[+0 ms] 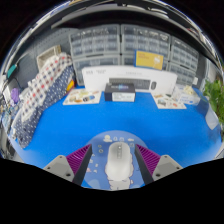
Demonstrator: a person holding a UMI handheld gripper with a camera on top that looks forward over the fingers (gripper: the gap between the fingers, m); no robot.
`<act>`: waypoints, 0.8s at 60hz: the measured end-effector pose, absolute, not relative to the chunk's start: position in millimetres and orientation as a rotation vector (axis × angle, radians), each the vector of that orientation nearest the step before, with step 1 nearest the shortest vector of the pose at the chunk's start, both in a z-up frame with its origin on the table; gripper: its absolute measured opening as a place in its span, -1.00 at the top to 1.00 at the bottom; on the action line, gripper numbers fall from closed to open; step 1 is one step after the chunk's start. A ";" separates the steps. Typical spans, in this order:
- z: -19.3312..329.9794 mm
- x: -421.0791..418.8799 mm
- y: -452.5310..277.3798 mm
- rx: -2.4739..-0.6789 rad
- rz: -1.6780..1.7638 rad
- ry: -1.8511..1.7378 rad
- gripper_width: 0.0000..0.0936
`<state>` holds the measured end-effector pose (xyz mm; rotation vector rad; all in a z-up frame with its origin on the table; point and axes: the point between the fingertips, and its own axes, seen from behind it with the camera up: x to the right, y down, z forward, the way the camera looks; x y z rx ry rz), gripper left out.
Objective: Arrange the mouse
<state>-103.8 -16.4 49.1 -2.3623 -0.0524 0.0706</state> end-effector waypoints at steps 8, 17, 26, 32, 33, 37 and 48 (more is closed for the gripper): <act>109.5 -108.5 -29.4 -2.295 0.065 -0.064 -0.82; 163.1 -114.0 -57.4 -2.224 0.037 -0.097 -0.84; 193.4 -112.4 -89.2 -2.173 0.000 -0.081 -0.85; 199.5 -117.2 -111.3 -2.167 0.003 -0.081 -0.85; 200.1 -117.3 -114.7 -2.166 0.002 -0.079 -0.86; 201.6 -117.6 -127.4 -2.167 -0.008 -0.081 -0.86; 202.0 -119.1 -149.4 -2.168 -0.018 -0.078 -0.86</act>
